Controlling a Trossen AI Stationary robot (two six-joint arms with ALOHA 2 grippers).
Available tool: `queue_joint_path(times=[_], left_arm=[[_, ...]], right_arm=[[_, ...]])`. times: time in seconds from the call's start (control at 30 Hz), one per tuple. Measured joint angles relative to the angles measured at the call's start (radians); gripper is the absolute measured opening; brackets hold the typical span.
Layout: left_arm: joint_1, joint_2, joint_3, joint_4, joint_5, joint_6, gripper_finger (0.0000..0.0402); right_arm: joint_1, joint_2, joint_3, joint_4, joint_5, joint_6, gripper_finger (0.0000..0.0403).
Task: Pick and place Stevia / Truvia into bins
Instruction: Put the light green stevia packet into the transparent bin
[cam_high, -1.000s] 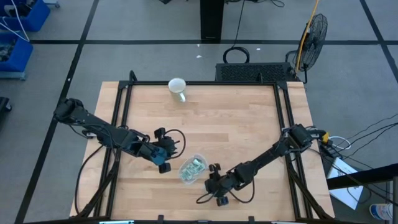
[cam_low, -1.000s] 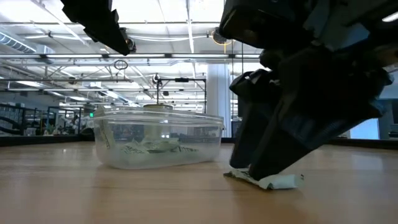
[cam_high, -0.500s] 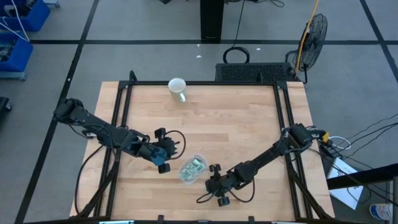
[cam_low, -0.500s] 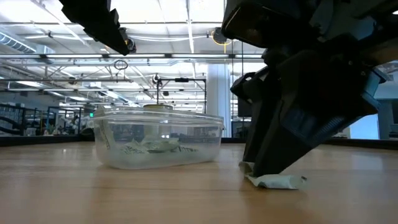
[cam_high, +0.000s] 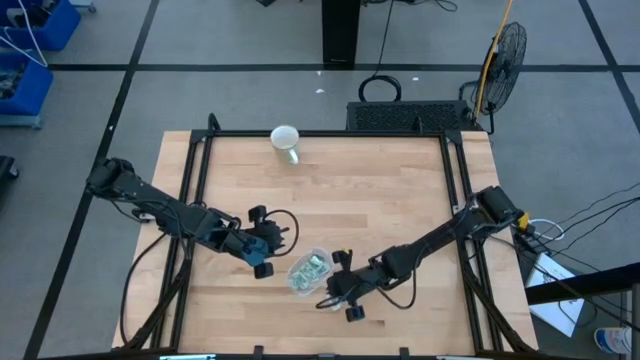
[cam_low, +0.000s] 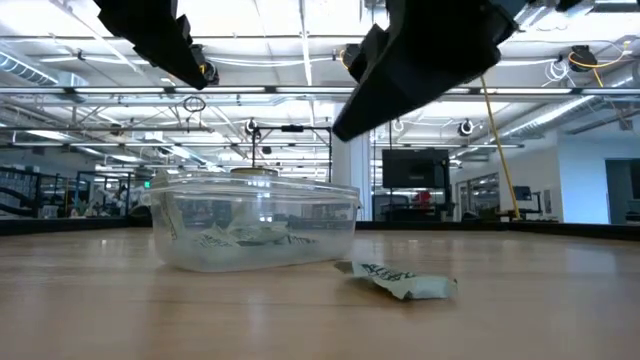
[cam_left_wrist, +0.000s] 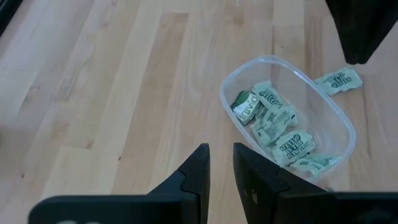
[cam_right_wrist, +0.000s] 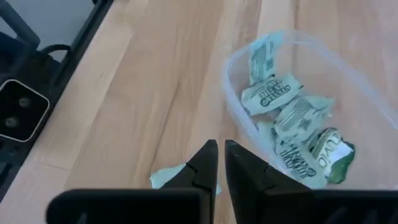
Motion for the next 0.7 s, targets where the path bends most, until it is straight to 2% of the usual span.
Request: queue_joint_path(times=[0.2,0.33,0.53,0.7], left_arm=[[0.0,0.0,0.0,-0.021,0.001,-0.013,0.0076],[0.0,0.0,0.0,-0.021,0.001,-0.013,0.0076],[0.0,0.0,0.0,-0.019,0.001,-0.013,0.0076],[0.0,0.0,0.0,-0.019,0.001,-0.014,0.0076]], right_arm=[[0.02,0.014,0.001,-0.005,-0.08,0.003,0.0027],[0.041,0.05,0.0,-0.014,-0.073,0.004,0.0065],[0.032,0.11,0.0,0.001,0.006,0.004,0.0134],[0.008,0.111,0.001,0.003,0.002,0.013,0.0158]])
